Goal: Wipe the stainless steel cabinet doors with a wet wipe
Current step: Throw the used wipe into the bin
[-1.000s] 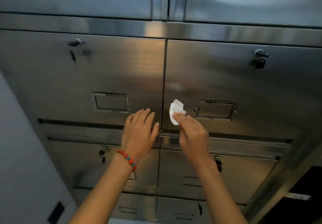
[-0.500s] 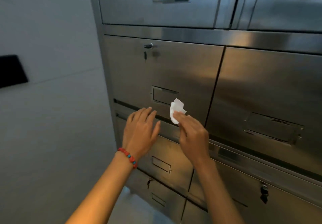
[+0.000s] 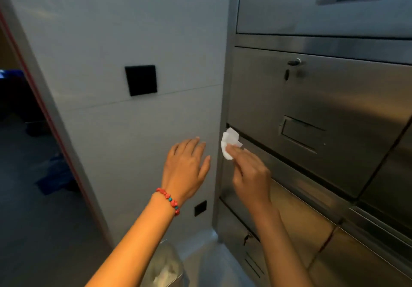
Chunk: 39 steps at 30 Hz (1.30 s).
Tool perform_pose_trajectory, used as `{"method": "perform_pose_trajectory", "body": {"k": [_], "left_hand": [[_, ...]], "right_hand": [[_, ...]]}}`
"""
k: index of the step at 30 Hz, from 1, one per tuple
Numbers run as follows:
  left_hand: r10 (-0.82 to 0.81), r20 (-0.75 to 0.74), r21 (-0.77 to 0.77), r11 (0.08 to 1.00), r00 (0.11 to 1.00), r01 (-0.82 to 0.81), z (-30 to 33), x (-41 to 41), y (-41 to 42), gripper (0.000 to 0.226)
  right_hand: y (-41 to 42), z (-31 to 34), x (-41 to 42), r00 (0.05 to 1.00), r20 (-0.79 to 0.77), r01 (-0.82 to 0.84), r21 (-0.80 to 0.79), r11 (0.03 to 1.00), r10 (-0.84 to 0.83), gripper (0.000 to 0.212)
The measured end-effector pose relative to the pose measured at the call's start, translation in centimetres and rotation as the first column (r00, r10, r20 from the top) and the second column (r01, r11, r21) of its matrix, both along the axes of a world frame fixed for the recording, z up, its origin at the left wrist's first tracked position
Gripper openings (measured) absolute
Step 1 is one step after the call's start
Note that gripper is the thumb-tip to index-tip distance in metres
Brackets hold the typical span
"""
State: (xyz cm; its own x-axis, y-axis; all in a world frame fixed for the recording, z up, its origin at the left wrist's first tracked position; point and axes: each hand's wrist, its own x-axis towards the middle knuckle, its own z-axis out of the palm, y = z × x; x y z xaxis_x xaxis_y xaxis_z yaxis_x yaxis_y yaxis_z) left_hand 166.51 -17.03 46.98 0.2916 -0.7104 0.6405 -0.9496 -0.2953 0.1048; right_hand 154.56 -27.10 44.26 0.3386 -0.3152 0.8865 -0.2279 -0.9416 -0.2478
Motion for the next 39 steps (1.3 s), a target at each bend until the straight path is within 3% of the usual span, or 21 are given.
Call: {"method": "perform_pose_trajectory", "body": {"k": [3,9,19,28,39], "left_hand": [[0.059,-0.006,0.002,0.998,0.998,-0.059,-0.2,2.2,2.5,0.048],[0.125,-0.012,-0.013,0.992,0.992,-0.125,-0.6,6.1,6.6,0.048],[0.171,-0.039,-0.014,0.985,0.984,-0.172,-3.1,12.4,10.3,0.036],[0.174,-0.076,0.057,0.984,0.982,-0.170,-7.8,15.7,10.1,0.048],[0.238,-0.144,0.144,0.965,0.960,-0.218,-16.5,18.5,6.4,0.046]], "right_hand": [[2.0,0.0,3.0,0.997,0.037,-0.064,-0.020,0.998,0.065,0.028],[5.4,-0.7,7.9,0.989,0.004,-0.146,0.012,0.989,0.146,0.038],[8.8,-3.3,13.9,0.983,-0.053,-0.174,0.043,0.984,0.177,0.043],[8.7,-8.4,17.0,0.971,-0.130,-0.182,0.130,0.975,0.199,0.041],[4.4,-16.2,20.7,0.939,-0.214,-0.239,0.158,0.958,0.270,0.046]]}}
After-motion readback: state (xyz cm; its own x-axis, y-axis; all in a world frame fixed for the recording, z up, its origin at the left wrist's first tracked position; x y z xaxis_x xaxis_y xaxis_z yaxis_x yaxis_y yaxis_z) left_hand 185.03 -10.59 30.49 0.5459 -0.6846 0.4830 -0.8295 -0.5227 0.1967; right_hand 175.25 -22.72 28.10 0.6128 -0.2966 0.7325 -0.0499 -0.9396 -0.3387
